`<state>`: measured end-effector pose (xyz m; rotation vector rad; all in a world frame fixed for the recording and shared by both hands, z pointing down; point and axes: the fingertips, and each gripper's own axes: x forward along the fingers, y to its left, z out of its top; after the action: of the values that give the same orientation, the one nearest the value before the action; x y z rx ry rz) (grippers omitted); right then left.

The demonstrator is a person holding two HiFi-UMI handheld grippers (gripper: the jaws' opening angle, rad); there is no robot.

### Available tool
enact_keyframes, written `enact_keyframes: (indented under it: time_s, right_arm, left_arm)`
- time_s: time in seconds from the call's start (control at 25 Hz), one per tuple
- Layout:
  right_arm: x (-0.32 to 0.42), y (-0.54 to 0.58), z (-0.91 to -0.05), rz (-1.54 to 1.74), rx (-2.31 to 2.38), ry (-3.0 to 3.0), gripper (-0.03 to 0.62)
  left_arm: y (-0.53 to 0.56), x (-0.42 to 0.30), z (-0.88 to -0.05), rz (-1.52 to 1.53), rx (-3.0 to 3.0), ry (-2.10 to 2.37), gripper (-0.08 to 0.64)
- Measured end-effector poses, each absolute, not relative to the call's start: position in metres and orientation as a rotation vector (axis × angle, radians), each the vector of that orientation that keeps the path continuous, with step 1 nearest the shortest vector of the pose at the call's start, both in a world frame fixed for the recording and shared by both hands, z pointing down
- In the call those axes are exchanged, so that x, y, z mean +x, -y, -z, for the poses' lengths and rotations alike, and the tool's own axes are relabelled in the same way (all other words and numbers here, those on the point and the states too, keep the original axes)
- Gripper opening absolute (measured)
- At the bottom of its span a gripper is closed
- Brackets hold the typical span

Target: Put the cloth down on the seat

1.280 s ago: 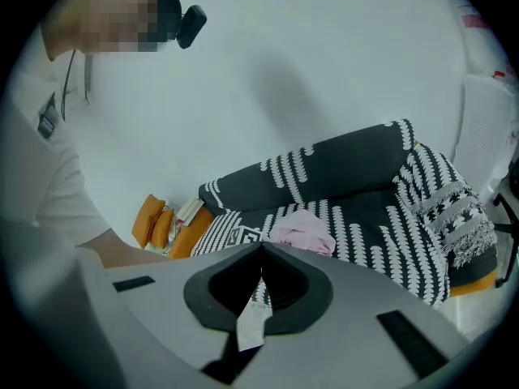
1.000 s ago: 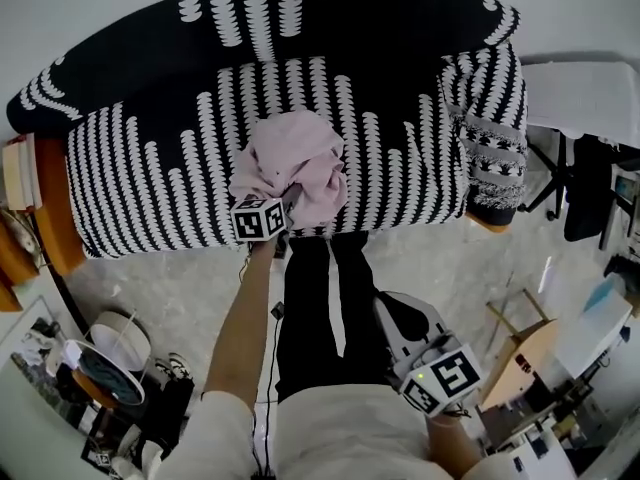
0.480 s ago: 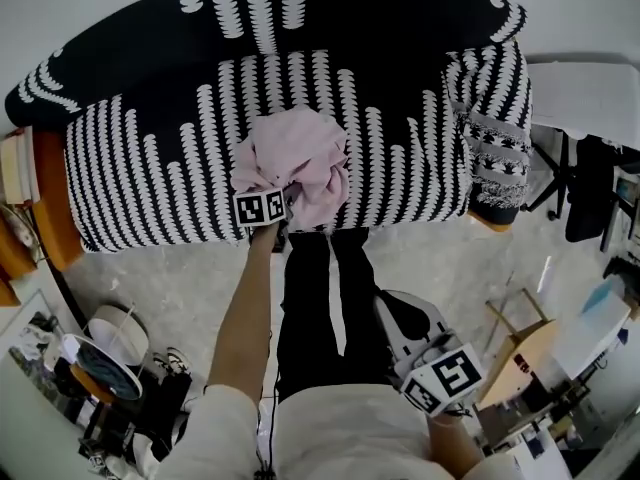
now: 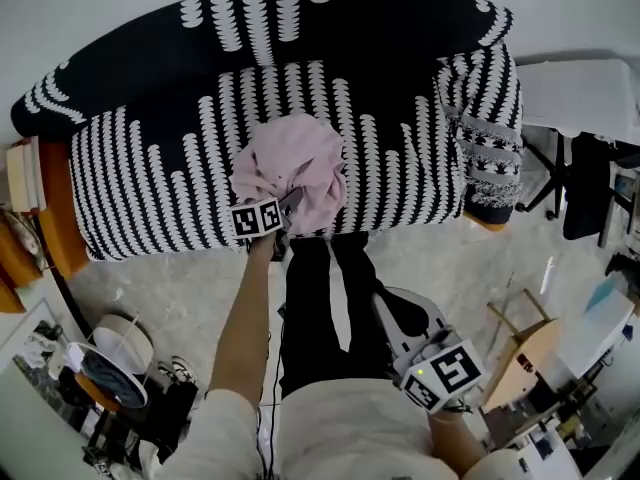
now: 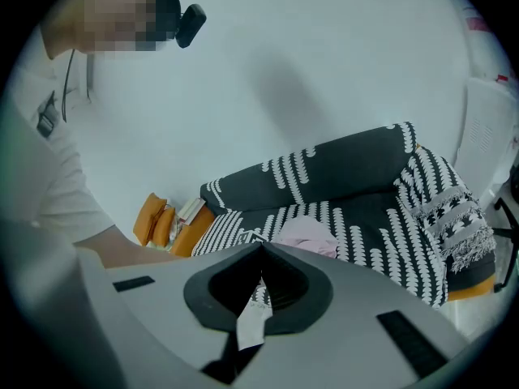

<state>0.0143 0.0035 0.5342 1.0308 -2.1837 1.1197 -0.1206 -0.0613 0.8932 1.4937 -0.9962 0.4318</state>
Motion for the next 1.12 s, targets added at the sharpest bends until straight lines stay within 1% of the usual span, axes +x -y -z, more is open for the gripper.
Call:
enact_keyframes:
  time_s: [0.36, 0.68, 1.12]
  right_arm:
    - [0.017, 0.004, -0.503, -1.059, 1.078, 2.232, 0.008]
    - [0.015, 0.013, -0.476, -0.998, 1.135, 2.286, 0.008]
    - [0.013, 0.023, -0.437, -0.912, 1.236, 2.338, 0.008]
  left_arm:
    - [0.057, -0.128, -0.862, -0.387, 1.453, 1.021, 0.351]
    - [0.051, -0.126, -0.832, -0.401, 1.474, 0.997, 0.351]
    - [0.041, -0.144, -0.791, -0.419, 1.492, 0.986, 0.351]
